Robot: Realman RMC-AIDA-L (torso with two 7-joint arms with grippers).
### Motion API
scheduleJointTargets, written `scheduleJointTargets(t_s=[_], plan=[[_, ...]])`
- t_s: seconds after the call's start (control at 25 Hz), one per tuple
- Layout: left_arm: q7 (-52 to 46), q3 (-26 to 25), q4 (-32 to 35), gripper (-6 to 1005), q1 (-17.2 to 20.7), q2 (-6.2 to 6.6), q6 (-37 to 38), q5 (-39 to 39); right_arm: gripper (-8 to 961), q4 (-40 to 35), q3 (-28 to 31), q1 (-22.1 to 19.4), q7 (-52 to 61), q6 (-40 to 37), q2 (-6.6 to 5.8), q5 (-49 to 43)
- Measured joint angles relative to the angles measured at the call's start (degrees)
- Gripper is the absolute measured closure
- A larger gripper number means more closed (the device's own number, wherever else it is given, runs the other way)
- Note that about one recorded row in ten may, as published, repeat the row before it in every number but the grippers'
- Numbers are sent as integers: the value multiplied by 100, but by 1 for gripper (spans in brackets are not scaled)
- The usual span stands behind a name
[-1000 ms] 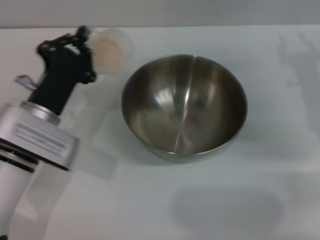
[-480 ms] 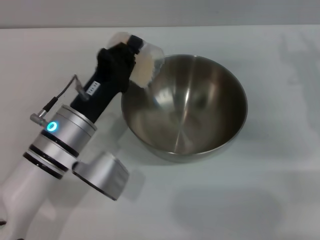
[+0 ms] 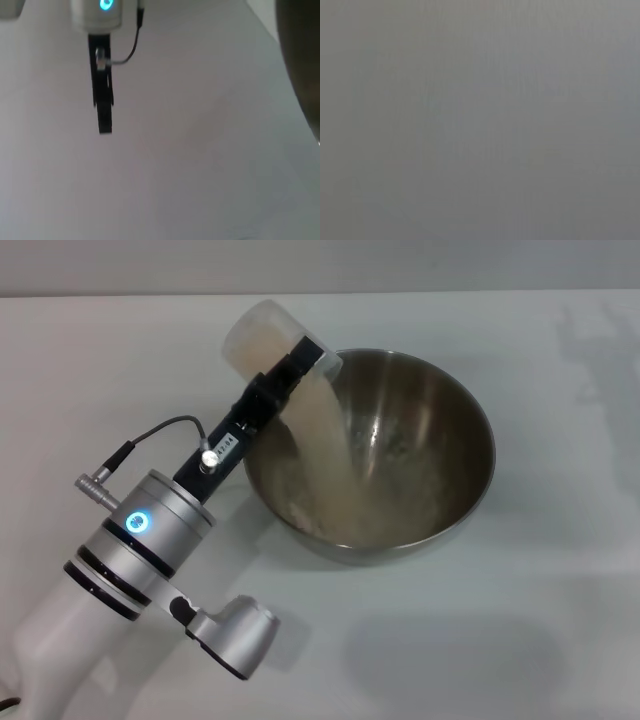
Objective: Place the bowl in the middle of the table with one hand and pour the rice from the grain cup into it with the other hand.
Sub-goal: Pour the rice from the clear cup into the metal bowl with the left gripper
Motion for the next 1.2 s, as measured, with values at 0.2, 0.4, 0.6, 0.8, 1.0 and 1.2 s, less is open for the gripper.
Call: scheduleJointTargets(t_s=[0.2, 0.4, 0.6, 0.8, 1.0, 1.2], plan=[[329, -14, -63, 966, 47, 0, 49, 234, 426, 10, -1, 18, 0, 2, -3, -2], [360, -66, -67, 964, 56, 0, 79, 330, 425, 23, 0, 37, 0, 2, -6, -2], [328, -154, -74, 963, 57, 0, 17, 321, 425, 37, -7, 42, 0, 2, -8, -3], [162, 249, -154, 961, 61, 1, 9, 351, 425, 43, -9, 42, 0, 2, -9, -3], [-53, 188, -143, 959, 55, 0, 43, 324, 426, 42, -2, 42, 0, 2, -9, -3], [-724, -45, -165, 957, 106, 0, 61, 312, 426, 41, 0, 47, 0, 2, -8, -2]])
